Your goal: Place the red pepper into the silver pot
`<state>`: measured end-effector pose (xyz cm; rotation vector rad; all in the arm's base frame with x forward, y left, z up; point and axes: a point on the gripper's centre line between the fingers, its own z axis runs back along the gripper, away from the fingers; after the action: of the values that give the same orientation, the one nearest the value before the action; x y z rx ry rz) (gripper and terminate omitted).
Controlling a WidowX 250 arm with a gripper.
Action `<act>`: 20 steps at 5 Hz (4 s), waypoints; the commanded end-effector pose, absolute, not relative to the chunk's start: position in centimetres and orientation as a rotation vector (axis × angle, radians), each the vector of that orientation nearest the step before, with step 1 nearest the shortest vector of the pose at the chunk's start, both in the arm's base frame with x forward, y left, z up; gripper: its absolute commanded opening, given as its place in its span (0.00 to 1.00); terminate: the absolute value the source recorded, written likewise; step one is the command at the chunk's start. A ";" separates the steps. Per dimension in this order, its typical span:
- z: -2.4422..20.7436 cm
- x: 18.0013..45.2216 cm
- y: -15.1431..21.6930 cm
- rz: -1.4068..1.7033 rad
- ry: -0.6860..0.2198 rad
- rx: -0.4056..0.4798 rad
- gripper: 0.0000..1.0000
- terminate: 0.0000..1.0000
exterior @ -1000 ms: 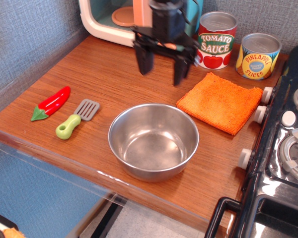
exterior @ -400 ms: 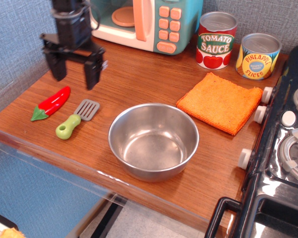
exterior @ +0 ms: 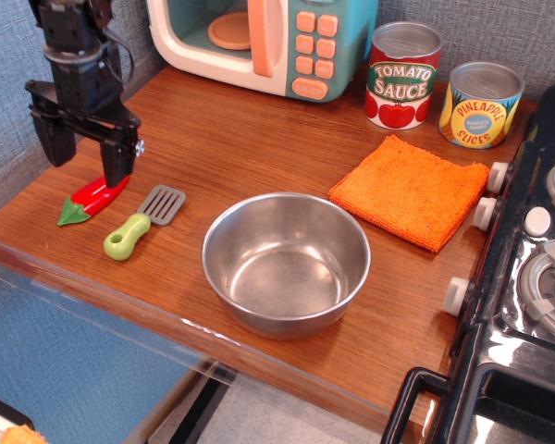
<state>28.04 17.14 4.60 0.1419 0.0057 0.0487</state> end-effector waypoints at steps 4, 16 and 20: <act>0.6 27.9 20.7 0.168 0.102 0.148 0.00 0.00; 2.4 25.1 20.7 -0.127 0.017 0.063 1.00 0.00; 0.4 26.4 18.6 -0.185 -0.012 0.059 0.00 0.00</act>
<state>27.07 18.65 0.31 0.0620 -0.0261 -0.1620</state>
